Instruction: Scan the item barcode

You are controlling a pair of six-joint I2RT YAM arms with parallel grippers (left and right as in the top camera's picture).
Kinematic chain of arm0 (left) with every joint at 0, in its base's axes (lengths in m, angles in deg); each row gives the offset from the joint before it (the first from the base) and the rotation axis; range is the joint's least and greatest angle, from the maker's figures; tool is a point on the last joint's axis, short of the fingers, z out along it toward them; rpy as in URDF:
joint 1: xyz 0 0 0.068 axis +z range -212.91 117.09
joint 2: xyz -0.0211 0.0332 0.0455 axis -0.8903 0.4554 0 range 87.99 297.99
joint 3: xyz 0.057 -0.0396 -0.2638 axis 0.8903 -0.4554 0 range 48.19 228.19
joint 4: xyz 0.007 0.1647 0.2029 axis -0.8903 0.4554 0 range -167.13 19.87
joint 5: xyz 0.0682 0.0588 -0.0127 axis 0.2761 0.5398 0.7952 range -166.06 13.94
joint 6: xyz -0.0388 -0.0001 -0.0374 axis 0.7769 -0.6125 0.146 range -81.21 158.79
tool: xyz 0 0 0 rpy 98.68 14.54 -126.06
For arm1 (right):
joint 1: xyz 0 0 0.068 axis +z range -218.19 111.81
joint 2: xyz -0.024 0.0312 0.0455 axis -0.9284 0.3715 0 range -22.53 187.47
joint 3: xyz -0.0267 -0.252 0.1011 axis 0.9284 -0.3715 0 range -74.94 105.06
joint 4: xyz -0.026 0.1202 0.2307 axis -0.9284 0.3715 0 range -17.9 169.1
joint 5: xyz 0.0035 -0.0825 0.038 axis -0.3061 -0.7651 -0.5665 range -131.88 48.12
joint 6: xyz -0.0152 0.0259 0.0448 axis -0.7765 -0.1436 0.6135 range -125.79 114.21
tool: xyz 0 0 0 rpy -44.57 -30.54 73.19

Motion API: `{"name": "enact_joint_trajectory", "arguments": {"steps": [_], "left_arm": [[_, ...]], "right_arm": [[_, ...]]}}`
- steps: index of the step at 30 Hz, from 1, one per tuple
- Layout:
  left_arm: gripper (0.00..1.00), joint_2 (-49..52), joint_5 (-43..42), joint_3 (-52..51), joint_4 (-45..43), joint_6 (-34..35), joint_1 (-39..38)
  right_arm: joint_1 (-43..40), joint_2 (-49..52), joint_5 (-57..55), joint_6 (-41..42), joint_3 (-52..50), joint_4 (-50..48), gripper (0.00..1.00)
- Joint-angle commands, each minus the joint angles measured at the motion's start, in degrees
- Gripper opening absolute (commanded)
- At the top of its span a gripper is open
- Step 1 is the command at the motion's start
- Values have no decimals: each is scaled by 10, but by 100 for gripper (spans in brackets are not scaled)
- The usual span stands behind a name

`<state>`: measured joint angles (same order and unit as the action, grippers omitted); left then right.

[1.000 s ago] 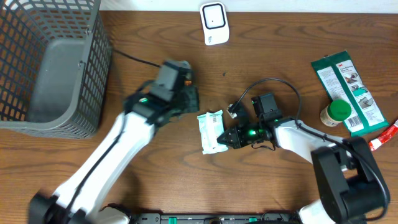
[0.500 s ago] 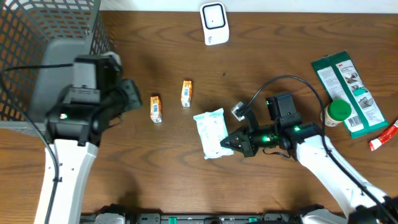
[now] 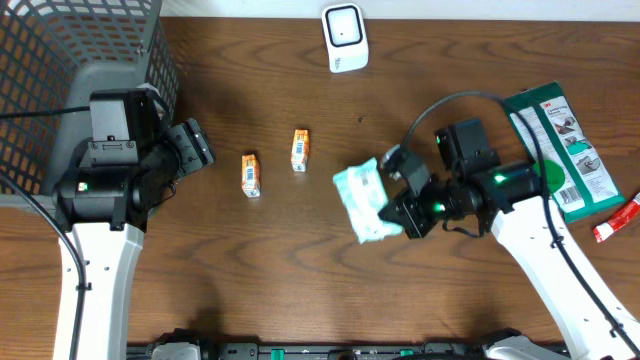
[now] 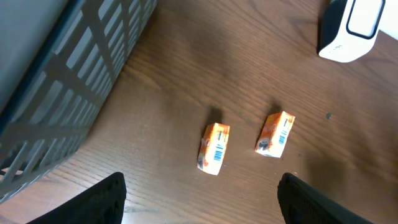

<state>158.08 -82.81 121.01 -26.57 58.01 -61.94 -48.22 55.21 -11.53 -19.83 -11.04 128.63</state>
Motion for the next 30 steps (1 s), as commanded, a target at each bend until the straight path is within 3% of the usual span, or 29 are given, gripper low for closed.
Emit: {"name": "enact_joint_trajectory", "arguments": {"steps": [1, 6, 17, 24, 30], "left_arm": [[79, 0, 17, 9, 0, -6, 2], [80, 0, 17, 9, 0, -6, 2], [80, 0, 17, 9, 0, -6, 2], [80, 0, 17, 9, 0, -6, 2], [80, 0, 17, 9, 0, -6, 2]], "right_arm": [[30, -6, -142, -28, 39, 5, 1], [80, -6, -240, -125, 66, 2, 1], [120, -6, -241, -73, 73, 5, 1], [120, -6, -240, -145, 73, -5, 1], [118, 15, -343, -183, 134, -32, 1]]}}
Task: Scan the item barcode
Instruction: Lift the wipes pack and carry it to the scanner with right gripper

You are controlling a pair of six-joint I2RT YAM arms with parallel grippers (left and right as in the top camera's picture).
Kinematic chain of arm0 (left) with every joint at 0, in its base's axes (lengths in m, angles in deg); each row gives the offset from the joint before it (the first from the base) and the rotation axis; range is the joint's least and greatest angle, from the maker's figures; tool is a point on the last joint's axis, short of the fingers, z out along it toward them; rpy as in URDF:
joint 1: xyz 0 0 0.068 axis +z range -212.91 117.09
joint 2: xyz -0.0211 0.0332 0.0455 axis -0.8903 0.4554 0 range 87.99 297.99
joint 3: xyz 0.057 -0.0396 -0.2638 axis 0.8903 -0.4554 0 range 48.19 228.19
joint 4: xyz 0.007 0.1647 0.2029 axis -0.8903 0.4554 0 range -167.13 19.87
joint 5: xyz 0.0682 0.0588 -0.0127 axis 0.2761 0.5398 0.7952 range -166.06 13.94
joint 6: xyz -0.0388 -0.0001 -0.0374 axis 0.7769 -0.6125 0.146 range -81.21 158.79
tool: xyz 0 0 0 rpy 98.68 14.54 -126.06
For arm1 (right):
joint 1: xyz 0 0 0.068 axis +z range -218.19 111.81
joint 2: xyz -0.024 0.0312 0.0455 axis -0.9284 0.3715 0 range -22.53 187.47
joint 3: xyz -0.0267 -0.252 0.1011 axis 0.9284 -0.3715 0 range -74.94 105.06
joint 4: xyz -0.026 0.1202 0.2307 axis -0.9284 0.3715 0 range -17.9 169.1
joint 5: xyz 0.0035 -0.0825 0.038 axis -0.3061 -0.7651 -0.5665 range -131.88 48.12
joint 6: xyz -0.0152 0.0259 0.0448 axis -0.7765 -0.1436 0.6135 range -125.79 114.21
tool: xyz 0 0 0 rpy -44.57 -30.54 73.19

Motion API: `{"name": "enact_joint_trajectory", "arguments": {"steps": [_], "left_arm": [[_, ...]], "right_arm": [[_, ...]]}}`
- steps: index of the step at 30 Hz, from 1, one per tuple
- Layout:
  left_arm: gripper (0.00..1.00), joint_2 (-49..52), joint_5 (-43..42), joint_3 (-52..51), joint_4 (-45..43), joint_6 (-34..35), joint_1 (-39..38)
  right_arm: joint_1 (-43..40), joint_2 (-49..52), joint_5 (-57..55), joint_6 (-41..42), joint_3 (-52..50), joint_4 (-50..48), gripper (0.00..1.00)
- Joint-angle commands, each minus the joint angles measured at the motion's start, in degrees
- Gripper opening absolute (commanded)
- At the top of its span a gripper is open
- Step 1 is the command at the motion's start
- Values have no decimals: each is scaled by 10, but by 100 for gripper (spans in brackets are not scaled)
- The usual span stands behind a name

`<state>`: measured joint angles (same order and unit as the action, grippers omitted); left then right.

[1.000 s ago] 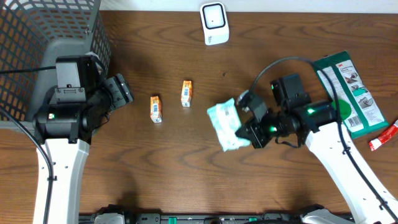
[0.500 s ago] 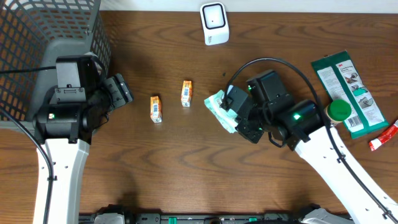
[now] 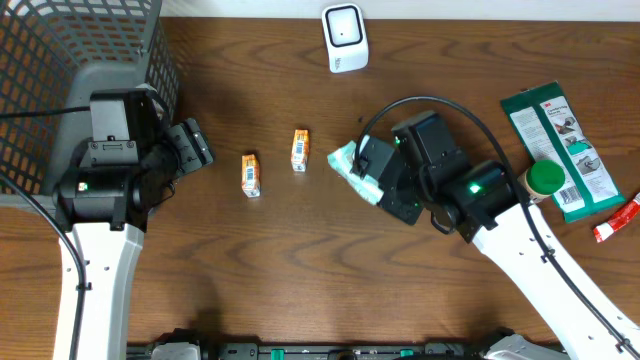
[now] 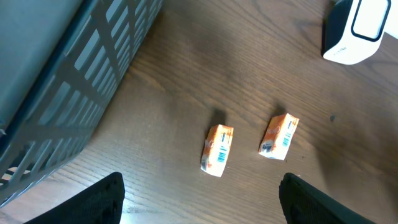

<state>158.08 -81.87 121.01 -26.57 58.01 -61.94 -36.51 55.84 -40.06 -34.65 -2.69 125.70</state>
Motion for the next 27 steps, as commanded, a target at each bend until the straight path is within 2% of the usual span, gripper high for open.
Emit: {"name": "enact_joint_trajectory", "arguments": {"steps": [1, 7, 9, 13, 20, 27], "left_arm": [[80, 0, 7, 9, 0, -6, 2], [80, 0, 7, 9, 0, -6, 2], [80, 0, 7, 9, 0, -6, 2], [80, 0, 7, 9, 0, -6, 2], [80, 0, 7, 9, 0, -6, 2], [80, 0, 7, 9, 0, -6, 2]], "right_arm": [[-1, 19, -73, -44, 74, 4, 1], [-5, 118, -148, -100, 263, 46, 1], [-5, 163, -203, -112, 331, 50, 1], [-5, 233, -276, -188, 411, 40, 1], [-12, 323, -417, -326, 429, -132, 1], [-30, 409, -429, -435, 429, -326, 1]]}}
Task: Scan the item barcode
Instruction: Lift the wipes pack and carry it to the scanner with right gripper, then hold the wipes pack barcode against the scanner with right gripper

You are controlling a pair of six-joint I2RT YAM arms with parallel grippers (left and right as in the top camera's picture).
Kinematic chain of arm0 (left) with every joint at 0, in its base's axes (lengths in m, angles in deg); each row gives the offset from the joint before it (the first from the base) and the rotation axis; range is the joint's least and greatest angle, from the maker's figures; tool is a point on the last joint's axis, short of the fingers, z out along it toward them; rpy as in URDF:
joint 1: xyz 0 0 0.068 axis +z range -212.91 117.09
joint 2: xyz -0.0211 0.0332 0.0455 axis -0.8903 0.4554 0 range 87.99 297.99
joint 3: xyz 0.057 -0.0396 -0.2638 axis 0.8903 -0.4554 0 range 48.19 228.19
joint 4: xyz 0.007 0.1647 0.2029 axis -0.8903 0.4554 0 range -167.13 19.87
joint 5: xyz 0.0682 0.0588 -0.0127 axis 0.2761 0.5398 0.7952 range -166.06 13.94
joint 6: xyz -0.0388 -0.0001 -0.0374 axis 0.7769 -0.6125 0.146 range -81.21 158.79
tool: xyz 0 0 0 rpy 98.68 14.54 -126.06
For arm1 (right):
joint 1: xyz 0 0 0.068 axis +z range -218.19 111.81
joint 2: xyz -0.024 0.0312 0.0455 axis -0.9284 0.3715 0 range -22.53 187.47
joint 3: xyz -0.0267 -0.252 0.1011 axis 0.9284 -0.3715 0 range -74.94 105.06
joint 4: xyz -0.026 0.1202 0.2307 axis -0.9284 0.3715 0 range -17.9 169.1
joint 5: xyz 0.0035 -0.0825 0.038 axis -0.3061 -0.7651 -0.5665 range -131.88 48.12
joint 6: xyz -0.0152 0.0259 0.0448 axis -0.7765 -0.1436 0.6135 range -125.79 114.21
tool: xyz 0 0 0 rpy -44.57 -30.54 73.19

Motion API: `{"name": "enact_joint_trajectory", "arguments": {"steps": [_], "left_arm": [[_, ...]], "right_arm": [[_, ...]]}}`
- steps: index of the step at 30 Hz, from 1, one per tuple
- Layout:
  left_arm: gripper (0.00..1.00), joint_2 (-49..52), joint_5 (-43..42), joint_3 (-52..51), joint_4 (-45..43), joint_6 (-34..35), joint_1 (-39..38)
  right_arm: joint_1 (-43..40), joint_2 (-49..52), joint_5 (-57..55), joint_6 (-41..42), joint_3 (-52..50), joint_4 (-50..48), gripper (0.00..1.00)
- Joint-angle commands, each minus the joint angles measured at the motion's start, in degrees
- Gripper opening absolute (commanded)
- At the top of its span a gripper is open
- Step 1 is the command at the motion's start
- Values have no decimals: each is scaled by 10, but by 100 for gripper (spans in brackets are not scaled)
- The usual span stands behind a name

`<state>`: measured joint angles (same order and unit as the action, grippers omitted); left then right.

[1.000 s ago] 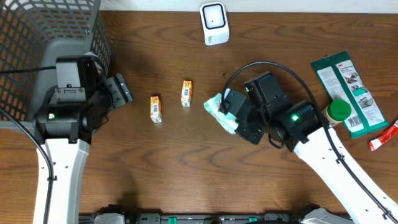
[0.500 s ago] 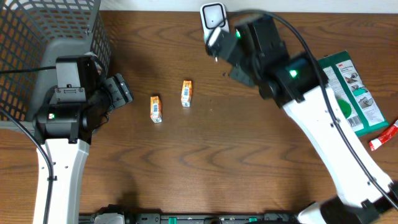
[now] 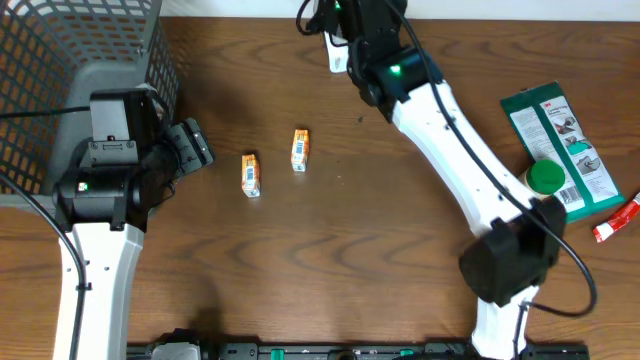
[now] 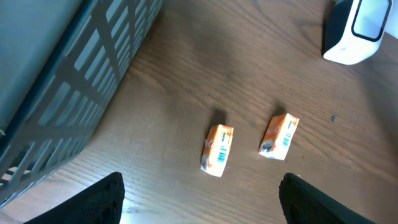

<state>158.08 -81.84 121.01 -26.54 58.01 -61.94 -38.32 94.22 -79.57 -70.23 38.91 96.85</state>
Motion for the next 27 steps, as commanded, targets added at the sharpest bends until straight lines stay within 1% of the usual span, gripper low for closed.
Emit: {"name": "enact_joint_trajectory", "arguments": {"steps": [1, 4, 7, 15, 17, 21, 27], "left_arm": [[80, 0, 7, 9, 0, -6, 2], [80, 0, 7, 9, 0, -6, 2], [81, 0, 7, 9, 0, -6, 2], [81, 0, 7, 9, 0, -6, 2], [80, 0, 7, 9, 0, -6, 2], [80, 0, 7, 9, 0, -6, 2], [80, 0, 7, 9, 0, -6, 2]], "right_arm": [[-14, 35, -34, -92, 13, -55, 1], [-24, 69, -33, -129, 13, -109, 1], [-34, 101, -25, -130, 13, -151, 1], [-59, 184, 29, -129, 13, -203, 1], [-65, 202, 38, -116, 13, -203, 1], [-73, 231, 48, -62, 13, -207, 1], [-77, 242, 77, 15, 13, -207, 1]]}}
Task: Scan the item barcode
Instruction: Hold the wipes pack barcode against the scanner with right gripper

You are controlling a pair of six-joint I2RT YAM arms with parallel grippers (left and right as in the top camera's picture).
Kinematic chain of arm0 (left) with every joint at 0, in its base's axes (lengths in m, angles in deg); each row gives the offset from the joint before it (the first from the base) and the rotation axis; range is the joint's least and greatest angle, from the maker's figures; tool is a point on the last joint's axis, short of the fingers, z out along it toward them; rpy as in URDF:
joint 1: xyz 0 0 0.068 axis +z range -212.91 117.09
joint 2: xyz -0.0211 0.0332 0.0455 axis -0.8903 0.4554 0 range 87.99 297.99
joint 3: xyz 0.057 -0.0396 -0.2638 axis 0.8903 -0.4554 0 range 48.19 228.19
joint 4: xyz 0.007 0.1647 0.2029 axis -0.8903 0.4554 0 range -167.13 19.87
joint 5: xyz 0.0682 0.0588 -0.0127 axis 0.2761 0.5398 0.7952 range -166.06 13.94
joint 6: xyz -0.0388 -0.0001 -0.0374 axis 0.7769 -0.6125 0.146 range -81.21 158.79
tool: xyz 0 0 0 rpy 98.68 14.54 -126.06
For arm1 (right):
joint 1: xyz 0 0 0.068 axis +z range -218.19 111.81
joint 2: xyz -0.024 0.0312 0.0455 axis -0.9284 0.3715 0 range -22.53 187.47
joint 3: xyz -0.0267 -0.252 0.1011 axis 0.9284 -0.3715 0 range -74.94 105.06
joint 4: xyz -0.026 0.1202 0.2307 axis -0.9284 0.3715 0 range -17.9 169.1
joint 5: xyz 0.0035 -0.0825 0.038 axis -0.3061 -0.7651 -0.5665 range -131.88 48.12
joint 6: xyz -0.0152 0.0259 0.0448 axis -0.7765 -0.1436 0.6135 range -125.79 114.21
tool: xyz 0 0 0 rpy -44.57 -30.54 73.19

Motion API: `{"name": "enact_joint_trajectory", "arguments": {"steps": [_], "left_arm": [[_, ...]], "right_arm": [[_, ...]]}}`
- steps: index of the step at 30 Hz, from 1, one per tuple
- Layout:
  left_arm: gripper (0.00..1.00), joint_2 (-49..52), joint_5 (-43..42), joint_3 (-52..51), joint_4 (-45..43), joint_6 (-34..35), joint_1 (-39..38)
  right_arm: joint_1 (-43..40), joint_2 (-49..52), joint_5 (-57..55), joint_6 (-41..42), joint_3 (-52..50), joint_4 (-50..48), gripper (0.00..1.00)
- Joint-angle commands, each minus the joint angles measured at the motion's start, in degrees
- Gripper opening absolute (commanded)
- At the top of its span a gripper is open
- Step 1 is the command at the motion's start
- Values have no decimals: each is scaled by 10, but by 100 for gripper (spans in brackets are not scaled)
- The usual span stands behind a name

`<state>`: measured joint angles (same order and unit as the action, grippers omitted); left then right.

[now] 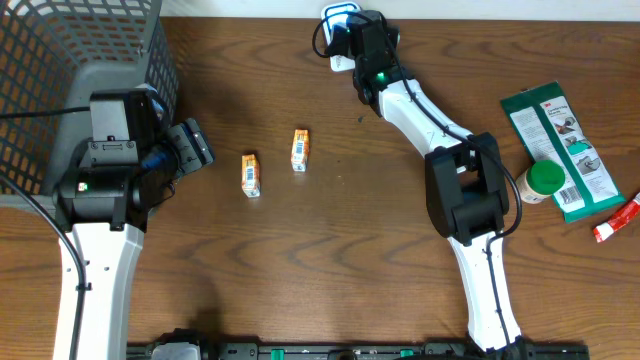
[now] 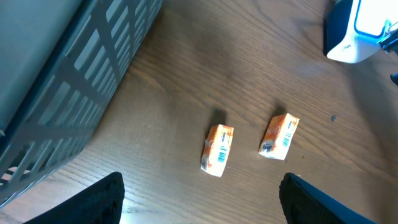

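The white barcode scanner [image 1: 337, 62] stands at the back edge of the table, its window rimmed in blue light in the left wrist view [image 2: 349, 32]. My right gripper [image 1: 356, 28] is stretched out right over it and covers most of it. The white and teal packet is hidden, and the jaws cannot be made out. Two small orange boxes [image 1: 250, 174] [image 1: 300, 149] lie on the wood left of centre, also seen in the left wrist view [image 2: 217, 149] [image 2: 277, 135]. My left gripper [image 2: 202, 211] hangs open above the table near the boxes, holding nothing.
A grey mesh basket [image 1: 60, 60] fills the back left corner. At the right lie a green flat package [image 1: 565, 140], a green-capped bottle [image 1: 545, 180] and a red item [image 1: 617, 220].
My right arm has stretched out further, with its gripper now lower over the scanner. A blue glow shows round the scanner's window. The left arm and the orange boxes have not moved.
My right gripper first held the white and teal packet at the table's middle right. Then it was nearer the centre with the packet. Then the arm reached to the scanner at the back, and now the gripper sits over it. The left arm stayed still throughout.
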<state>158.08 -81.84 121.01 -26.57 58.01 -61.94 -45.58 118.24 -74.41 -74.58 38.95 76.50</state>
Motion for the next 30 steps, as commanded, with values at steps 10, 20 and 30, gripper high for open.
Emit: {"name": "enact_joint_trajectory", "arguments": {"steps": [10, 20, 30], "left_arm": [[80, 0, 7, 9, 0, -6, 2], [80, 0, 7, 9, 0, -6, 2], [81, 0, 7, 9, 0, -6, 2]], "right_arm": [[-1, 2, 62, 100, 12, 10, 1], [19, 2, 59, -19, 12, 14, 1], [40, 2, 27, -97, 12, 14, 1]]}}
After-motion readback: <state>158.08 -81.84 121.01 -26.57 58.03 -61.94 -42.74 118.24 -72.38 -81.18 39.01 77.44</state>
